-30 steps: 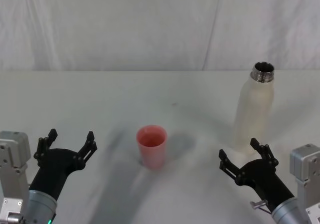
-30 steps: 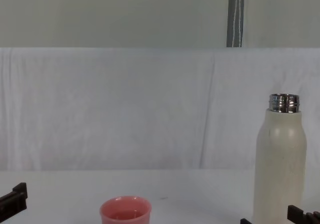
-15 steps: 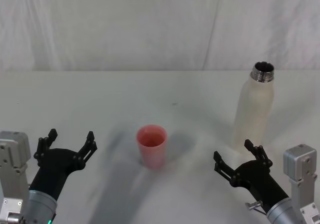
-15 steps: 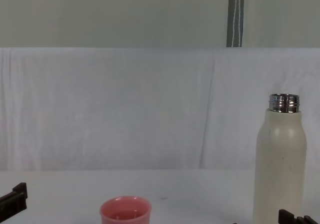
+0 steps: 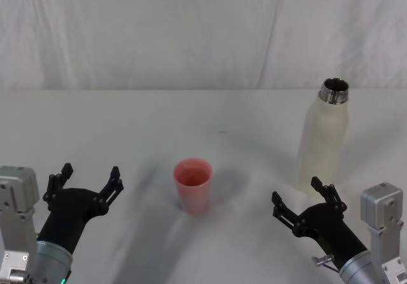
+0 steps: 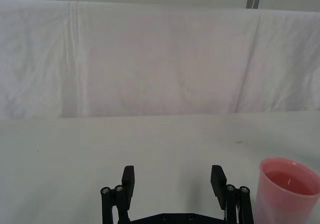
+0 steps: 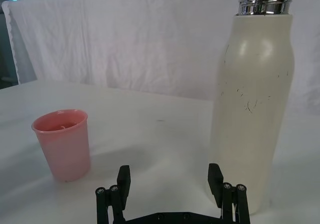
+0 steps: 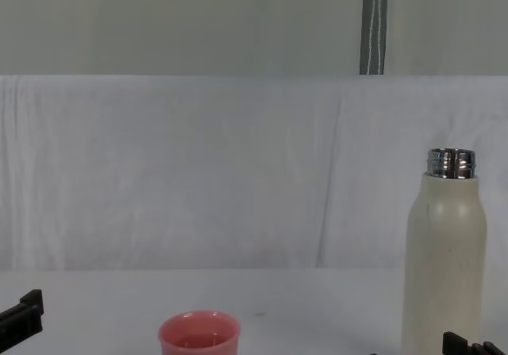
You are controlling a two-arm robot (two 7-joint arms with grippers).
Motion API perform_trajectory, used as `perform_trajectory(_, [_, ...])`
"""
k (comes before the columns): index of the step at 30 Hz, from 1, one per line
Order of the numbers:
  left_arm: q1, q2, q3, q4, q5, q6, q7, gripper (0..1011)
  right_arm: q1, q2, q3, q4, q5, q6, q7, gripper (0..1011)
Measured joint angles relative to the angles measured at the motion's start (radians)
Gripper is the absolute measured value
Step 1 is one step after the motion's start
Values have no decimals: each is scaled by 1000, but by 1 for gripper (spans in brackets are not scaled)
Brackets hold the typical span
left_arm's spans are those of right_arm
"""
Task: Grasp the thermos with one hand and pour water into the cup lid.
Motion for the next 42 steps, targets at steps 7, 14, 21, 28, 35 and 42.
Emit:
perform_trajectory(7, [0,0,0,0,0,0,0,1001,0,0,1,0,0,0,0,1001])
perform_trajectory(14, [0,0,0,0,0,0,0,1001,0,0,1,0,0,0,-1,1001])
perform_trajectory(21, [0,0,0,0,0,0,0,1001,0,0,1,-1,0,0,-1,1001])
perform_trajectory(28, [0,0,0,0,0,0,0,1001,0,0,1,-1,0,0,-1,1001])
perform_trajectory(35, [0,0,0,0,0,0,0,1001,0,0,1,-1,0,0,-1,1001])
perform_trajectory(42, [0,0,0,0,0,0,0,1001,0,0,1,-1,0,0,-1,1001])
